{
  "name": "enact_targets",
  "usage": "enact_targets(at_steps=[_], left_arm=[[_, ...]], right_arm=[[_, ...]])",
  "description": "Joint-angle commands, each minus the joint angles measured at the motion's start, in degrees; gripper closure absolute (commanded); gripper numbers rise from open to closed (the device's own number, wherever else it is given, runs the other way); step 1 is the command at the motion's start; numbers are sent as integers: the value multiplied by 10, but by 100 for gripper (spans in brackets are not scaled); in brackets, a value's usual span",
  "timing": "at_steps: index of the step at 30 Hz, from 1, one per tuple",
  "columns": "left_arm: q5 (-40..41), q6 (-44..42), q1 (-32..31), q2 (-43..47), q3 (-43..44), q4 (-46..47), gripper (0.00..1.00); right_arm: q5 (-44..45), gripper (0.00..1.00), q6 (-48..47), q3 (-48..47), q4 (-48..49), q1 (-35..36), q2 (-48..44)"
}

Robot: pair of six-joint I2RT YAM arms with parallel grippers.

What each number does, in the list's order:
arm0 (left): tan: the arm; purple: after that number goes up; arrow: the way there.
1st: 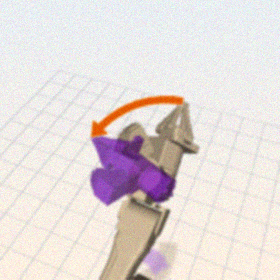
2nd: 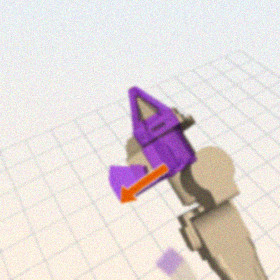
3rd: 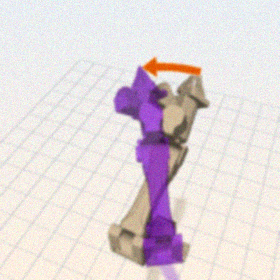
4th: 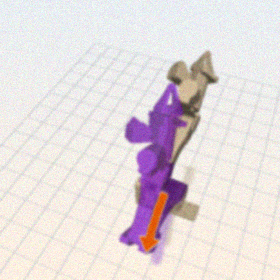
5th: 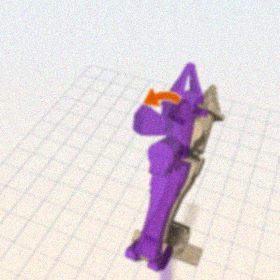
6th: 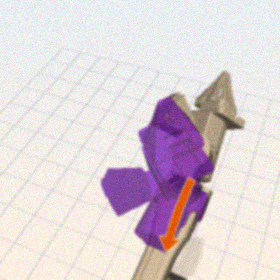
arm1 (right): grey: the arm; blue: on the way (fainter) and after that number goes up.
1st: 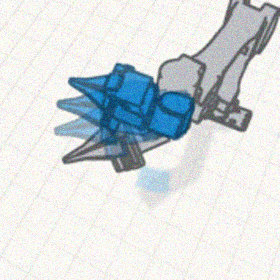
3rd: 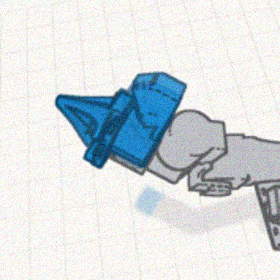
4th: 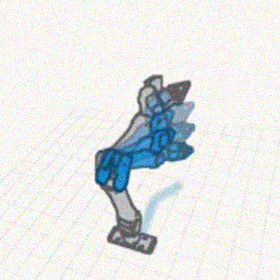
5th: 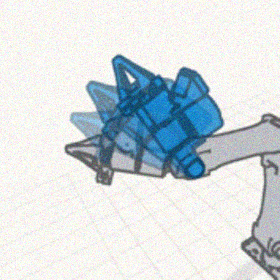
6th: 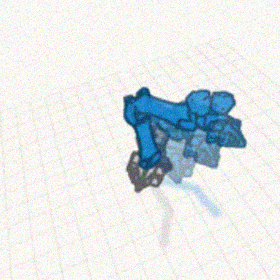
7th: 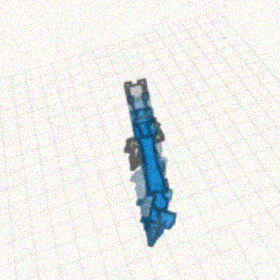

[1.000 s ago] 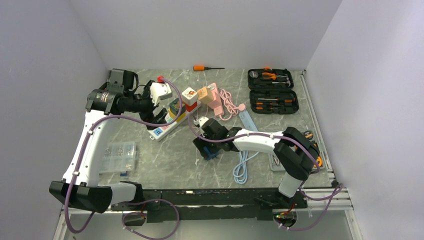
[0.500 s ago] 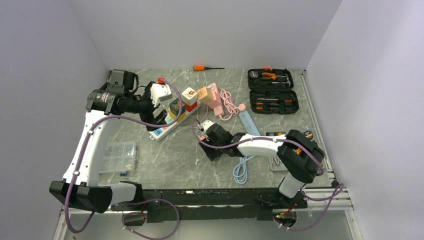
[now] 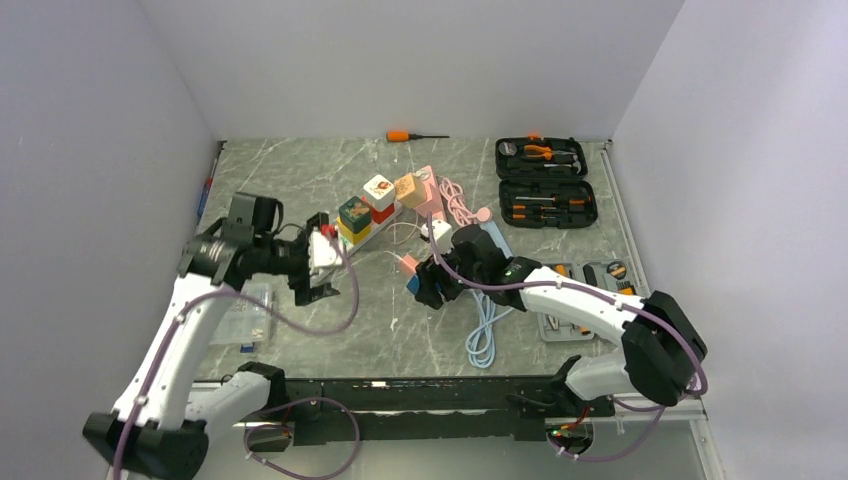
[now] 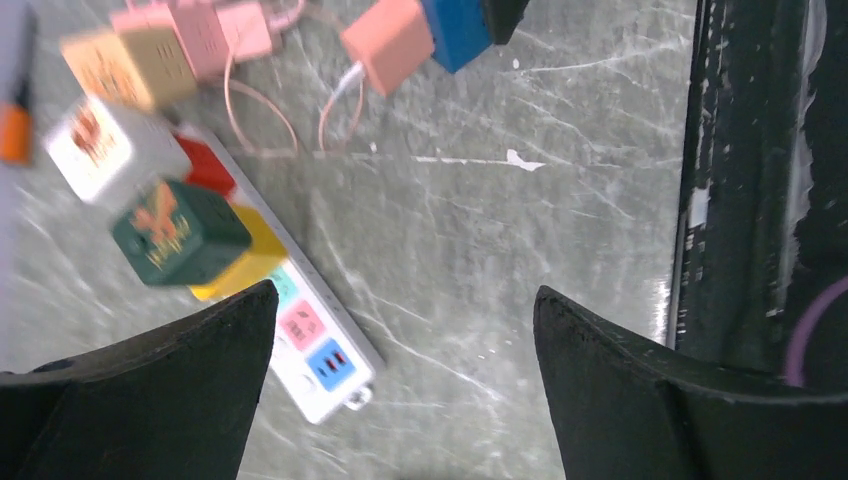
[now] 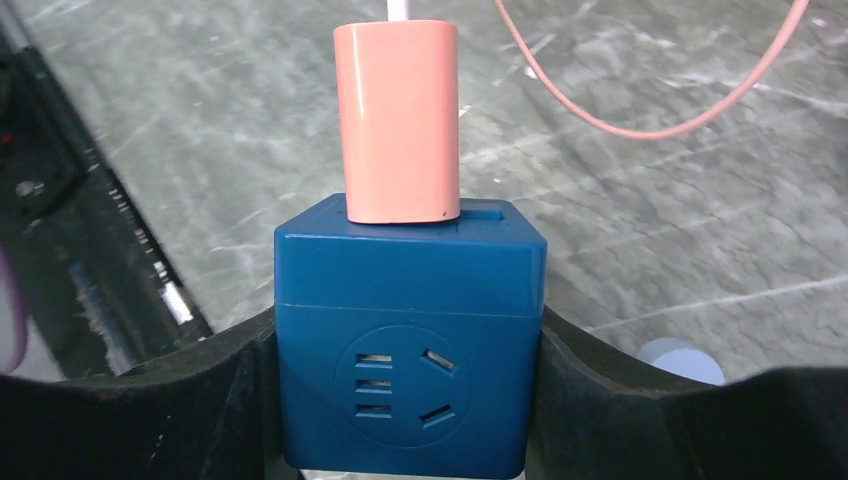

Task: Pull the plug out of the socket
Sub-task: Remove the plug from the socket.

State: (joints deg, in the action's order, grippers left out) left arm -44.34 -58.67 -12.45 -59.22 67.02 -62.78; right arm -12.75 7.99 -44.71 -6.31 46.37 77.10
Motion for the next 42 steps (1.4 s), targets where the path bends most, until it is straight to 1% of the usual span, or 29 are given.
enact_targets(at_steps=[1,3,5,8,10,13,16,21,27,30,36,38,42], left_arm=[[29,-104,-74,84,-21,60,1],[41,-99,-115,85,-20,62,1],[37,-58,-145,66,-12,73,1],[14,-20,-174,17,2,70,1],[9,1,-196,-6,2,81,1],[11,32,-221,-26,-5,132,1],[12,62,-224,-48,-1,164,1],[-9,84,-224,-63,-6,163,1],[-28,150,-223,-43,-41,202,1],[-43,156,-224,-42,-45,206,1],[-68,162,-224,-51,-33,200,1],[-70,149,-225,-64,-20,178,10],[-72,124,-225,-88,5,119,32]], right_arm=[[-85,91,-39,-40,-11,2,-44],[-78,92,-54,-28,11,7,-78],[-56,95,-82,-14,24,21,-101],[-18,100,-137,0,26,52,-122],[-6,100,-164,13,33,65,-132],[23,100,-187,25,42,88,-148],[60,100,-204,27,36,110,-156],[96,100,-212,27,33,135,-163],[107,100,-217,32,60,161,-179],[107,100,-220,34,82,172,-185],[102,100,-220,33,89,179,-181],[101,100,-219,34,92,179,-180],[97,100,-219,36,101,179,-180]])
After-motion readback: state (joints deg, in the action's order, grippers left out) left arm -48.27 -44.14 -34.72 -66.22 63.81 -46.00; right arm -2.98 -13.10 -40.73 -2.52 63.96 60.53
